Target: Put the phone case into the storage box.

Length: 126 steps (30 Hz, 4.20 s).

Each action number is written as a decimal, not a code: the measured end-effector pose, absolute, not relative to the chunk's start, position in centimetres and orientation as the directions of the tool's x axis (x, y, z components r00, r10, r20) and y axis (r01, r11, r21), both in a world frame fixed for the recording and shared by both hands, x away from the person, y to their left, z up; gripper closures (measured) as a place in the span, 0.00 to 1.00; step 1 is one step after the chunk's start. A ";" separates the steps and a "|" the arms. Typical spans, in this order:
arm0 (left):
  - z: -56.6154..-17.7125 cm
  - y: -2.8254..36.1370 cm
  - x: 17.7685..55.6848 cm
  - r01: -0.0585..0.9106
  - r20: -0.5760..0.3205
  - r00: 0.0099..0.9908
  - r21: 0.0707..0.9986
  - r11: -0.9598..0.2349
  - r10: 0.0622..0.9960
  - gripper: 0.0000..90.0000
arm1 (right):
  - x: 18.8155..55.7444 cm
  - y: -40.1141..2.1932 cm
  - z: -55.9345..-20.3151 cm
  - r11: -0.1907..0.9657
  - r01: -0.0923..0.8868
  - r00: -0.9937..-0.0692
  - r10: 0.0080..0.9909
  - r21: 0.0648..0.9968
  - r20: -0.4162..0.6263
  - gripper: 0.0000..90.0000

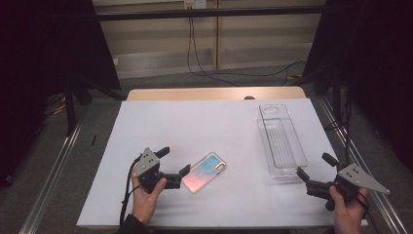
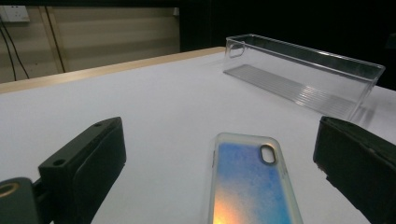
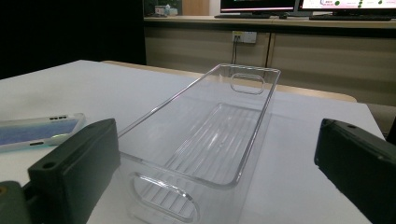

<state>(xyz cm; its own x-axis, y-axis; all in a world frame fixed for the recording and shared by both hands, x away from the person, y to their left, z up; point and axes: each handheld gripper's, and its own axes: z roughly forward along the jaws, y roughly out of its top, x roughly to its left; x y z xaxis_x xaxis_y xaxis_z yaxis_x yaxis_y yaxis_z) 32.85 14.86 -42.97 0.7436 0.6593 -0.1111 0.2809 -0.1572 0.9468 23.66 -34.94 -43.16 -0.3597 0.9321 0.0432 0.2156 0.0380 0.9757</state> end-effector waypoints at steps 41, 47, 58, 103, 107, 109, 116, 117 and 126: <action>-41.8 9.6 37.5 0.425 -0.153 0.833 0.792 -0.438 0.531 0.06 | 23.6 -35.1 -43.2 0.037 0.213 -0.348 0.937 0.976 0.040 0.00; -42.0 9.5 38.0 0.464 -0.150 0.823 0.734 -0.496 0.547 0.05 | 23.6 -35.0 -43.2 0.038 0.215 -0.350 0.936 0.976 0.041 0.00; -42.7 7.5 38.8 0.482 -0.144 0.847 0.611 -0.628 0.511 0.06 | 23.6 -35.0 -43.2 0.037 0.214 -0.352 0.935 0.976 0.041 0.00; -45.0 5.5 37.0 0.468 -0.061 0.863 0.470 -0.748 0.502 0.07 | 23.6 -34.9 -43.2 0.049 0.216 -0.371 0.928 0.975 0.036 0.00; -44.8 5.4 36.9 0.487 -0.066 0.851 0.468 -0.737 0.521 0.11 | 23.6 -34.8 -43.2 0.048 0.218 -0.370 0.928 0.975 0.037 0.00; -44.8 5.5 36.9 0.495 -0.068 0.846 0.470 -0.731 0.529 0.14 | 23.6 -34.8 -43.2 0.055 0.212 -0.375 0.927 0.976 0.029 0.00; -44.7 5.6 37.0 0.502 -0.073 0.841 0.475 -0.723 0.536 0.19 | 23.6 -34.8 -43.2 0.053 0.209 -0.374 0.927 0.977 0.030 0.00; -44.6 5.6 37.0 0.502 -0.074 0.841 0.476 -0.722 0.537 0.19 | 23.6 -34.8 -43.2 0.053 0.209 -0.374 0.927 0.976 0.029 0.00; -44.5 5.7 37.2 0.505 -0.085 0.841 0.475 -0.720 0.534 0.19 | 23.6 -34.9 -43.3 0.052 0.210 -0.373 0.927 0.976 0.030 0.00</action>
